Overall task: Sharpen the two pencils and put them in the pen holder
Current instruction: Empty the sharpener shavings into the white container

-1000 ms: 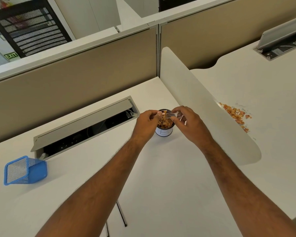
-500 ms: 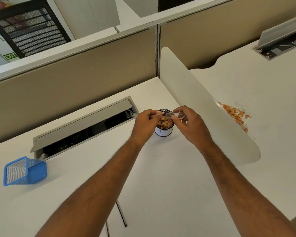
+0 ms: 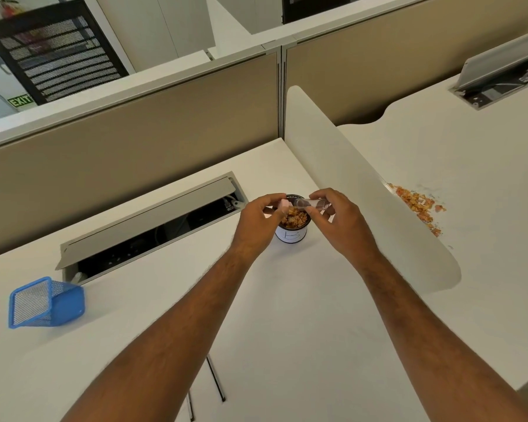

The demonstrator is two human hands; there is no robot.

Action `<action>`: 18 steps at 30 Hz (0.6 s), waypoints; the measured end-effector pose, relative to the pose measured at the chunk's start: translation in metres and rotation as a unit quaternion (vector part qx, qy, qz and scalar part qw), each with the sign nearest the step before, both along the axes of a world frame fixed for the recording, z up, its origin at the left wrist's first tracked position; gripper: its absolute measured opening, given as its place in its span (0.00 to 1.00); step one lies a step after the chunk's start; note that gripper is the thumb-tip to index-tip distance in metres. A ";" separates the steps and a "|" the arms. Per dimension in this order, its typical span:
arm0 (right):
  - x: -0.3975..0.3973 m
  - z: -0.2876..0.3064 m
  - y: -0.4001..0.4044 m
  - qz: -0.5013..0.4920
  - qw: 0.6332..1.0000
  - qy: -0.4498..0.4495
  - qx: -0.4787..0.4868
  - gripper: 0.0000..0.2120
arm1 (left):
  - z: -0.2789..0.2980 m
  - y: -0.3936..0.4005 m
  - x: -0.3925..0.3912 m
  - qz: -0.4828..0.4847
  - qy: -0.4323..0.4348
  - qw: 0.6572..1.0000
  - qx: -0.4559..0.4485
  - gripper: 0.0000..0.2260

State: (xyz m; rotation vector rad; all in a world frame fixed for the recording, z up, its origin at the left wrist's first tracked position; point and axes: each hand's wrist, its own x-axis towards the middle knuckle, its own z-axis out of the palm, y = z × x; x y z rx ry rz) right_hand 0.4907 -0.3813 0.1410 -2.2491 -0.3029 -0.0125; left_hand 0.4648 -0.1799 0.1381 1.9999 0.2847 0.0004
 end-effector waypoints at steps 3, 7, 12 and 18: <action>-0.005 0.003 -0.003 0.001 0.999 0.031 0.021 0.11 | 0.003 0.002 -0.005 0.009 0.005 1.000 -0.002 0.16; -0.019 0.007 -0.006 0.006 0.996 0.059 0.070 0.09 | 0.011 0.003 -0.017 -0.002 0.003 1.000 -0.011 0.13; -0.042 0.011 -0.004 0.025 0.988 0.094 0.118 0.09 | 0.022 0.001 -0.041 -0.002 0.007 1.000 -0.013 0.14; -0.074 0.019 0.000 0.051 0.985 0.113 0.118 0.11 | 0.034 0.002 -0.082 -0.002 0.016 1.000 -0.006 0.14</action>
